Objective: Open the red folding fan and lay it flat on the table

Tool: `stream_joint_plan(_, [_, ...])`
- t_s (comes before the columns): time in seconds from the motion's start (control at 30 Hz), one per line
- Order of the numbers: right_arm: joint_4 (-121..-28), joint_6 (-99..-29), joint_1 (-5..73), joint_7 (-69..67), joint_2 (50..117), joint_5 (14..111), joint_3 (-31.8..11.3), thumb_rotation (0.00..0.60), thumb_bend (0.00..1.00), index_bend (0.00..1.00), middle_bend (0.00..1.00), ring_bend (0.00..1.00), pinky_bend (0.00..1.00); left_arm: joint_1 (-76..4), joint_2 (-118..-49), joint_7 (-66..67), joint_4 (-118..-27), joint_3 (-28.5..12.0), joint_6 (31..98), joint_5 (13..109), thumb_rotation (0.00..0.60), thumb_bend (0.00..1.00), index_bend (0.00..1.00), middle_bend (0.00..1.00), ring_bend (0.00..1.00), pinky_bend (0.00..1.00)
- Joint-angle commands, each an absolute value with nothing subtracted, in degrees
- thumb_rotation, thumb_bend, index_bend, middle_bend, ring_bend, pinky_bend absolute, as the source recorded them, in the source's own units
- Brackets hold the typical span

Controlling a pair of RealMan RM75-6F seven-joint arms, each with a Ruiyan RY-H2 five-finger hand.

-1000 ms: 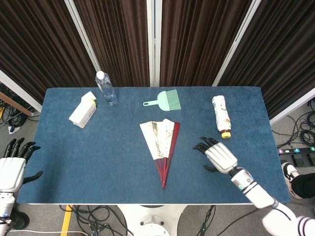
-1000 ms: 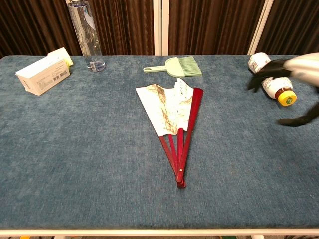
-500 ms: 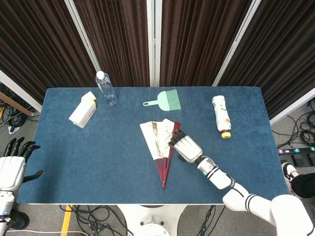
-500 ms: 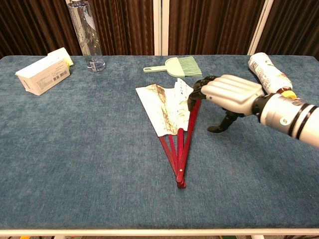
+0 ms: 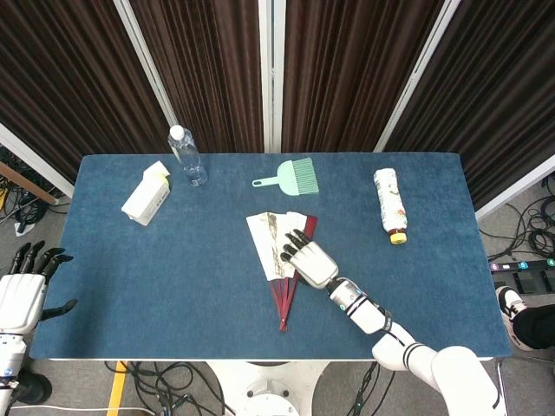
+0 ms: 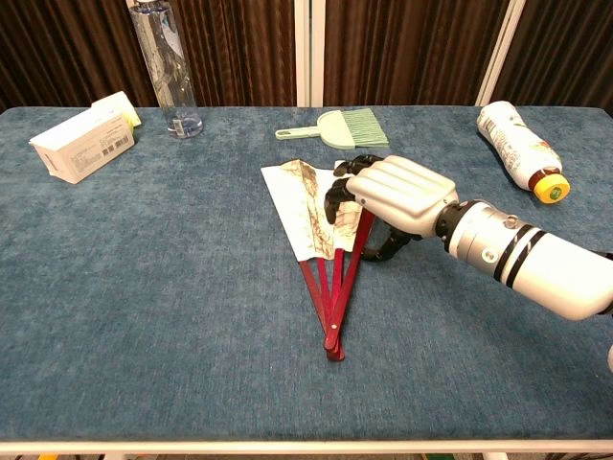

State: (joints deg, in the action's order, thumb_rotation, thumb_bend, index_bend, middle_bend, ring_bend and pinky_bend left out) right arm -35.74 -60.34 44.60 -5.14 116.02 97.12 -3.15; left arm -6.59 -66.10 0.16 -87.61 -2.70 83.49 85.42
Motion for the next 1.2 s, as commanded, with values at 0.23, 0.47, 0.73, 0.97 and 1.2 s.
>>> stream_joint_plan(0.23, [-31.7, -62.3, 47.4, -9.3, 117.3, 98.9, -0.8, 0.6, 0.63, 0.57, 0.44, 0.2, 0.13, -7.2, -65.6, -1.2, -87.5, -2.9, 83.3, 86.0, 0.6, 0.0, 0.26, 0.18, 0.05, 0.02])
stream_joint_plan(0.47, [-37.9, -65.4, 51.2, -8.0, 110.6, 101.5, 0.0, 0.6, 0.77, 0.74, 0.55, 0.31, 0.19, -9.8, -64.6, -6.5, -88.7, -4.2, 82.7, 88.5, 0.6, 0.0, 0.26, 0.18, 0.05, 0.03])
stream_joint_plan(0.73, [-55.4, -66.2, 55.5, -5.5, 96.9, 102.5, -2.4, 0.6, 0.77, 0.84, 0.62, 0.38, 0.22, -15.6, -63.9, -18.7, -91.0, -7.3, 79.4, 90.2, 0.6, 0.0, 0.26, 0.2, 0.05, 0.09])
stream_joint_plan(0.97, [-68.8, -65.7, 57.3, -5.2, 86.3, 100.1, -6.4, 0.6, 0.77, 0.87, 0.63, 0.39, 0.2, -22.1, -66.8, -33.0, -91.7, -9.4, 70.5, 86.9, 0.6, 0.0, 0.26, 0.2, 0.05, 0.14])
stream_joint_plan(1.2, [-74.4, -66.1, 57.9, -2.2, 82.9, 97.4, -10.2, 0.6, 0.77, 0.87, 0.63, 0.39, 0.2, -26.4, -72.0, -41.1, -93.5, -11.0, 64.7, 83.0, 0.6, 0.0, 0.23, 0.2, 0.05, 0.16])
